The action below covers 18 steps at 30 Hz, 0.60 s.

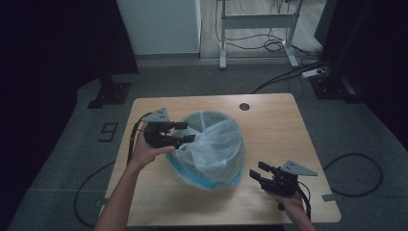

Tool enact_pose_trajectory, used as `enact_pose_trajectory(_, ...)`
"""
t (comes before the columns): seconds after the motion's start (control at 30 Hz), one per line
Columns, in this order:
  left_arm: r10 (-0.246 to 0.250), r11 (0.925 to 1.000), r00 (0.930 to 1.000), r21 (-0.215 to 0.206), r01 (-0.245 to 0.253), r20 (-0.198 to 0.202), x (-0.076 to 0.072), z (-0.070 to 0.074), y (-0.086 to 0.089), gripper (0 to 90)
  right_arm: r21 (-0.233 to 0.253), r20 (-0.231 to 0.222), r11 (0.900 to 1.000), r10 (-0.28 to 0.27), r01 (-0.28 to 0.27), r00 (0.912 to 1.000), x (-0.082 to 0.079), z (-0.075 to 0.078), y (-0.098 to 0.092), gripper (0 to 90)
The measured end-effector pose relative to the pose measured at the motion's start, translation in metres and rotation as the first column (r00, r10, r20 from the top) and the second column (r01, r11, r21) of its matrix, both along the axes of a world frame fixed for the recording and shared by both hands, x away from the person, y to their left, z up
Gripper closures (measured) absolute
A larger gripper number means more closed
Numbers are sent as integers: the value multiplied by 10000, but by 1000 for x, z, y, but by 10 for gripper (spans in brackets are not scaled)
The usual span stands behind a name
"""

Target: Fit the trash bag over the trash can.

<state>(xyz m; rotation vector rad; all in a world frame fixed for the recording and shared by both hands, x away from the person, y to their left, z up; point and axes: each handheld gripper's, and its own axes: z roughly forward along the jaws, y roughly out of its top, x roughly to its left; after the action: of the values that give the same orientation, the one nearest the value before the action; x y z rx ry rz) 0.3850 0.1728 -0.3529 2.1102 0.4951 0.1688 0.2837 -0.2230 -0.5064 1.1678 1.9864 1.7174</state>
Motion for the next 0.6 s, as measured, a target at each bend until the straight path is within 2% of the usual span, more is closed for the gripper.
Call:
enact_pose_trajectory(0.07,-253,9989,9996,379,257,-110,3,2,-8,393,5,-51,10000,-10,10,10000,0,-1,0,423)
enact_pose_trajectory(0.17,-453,9968,9988,657,463,-174,5,4,-18,416,-62,-152,9999,-122,121,9998,1,-3,-1,423)
enact_pose_trajectory(0.2,-573,9933,9982,999,589,-191,7,6,-27,428,-56,-167,9999,-140,139,9998,2,-3,-1,424)
enact_pose_trajectory(0.27,-612,9920,9979,1097,629,-190,7,6,-30,450,-25,-191,9999,-141,140,9997,2,-3,-1,425)
enact_pose_trajectory(0.33,-701,9873,9972,1409,731,-258,10,6,-38,504,-19,-185,9999,-114,113,9998,1,-3,0,426)
enact_pose_trajectory(0.5,-809,9828,9956,1626,877,-481,14,3,-46,578,2,-155,9999,-101,101,9998,0,-2,-1,429)
enact_pose_trajectory(0.6,-905,9728,9932,2071,1039,-734,16,-3,-52,617,15,-197,10000,-97,97,9998,0,-3,-3,432)
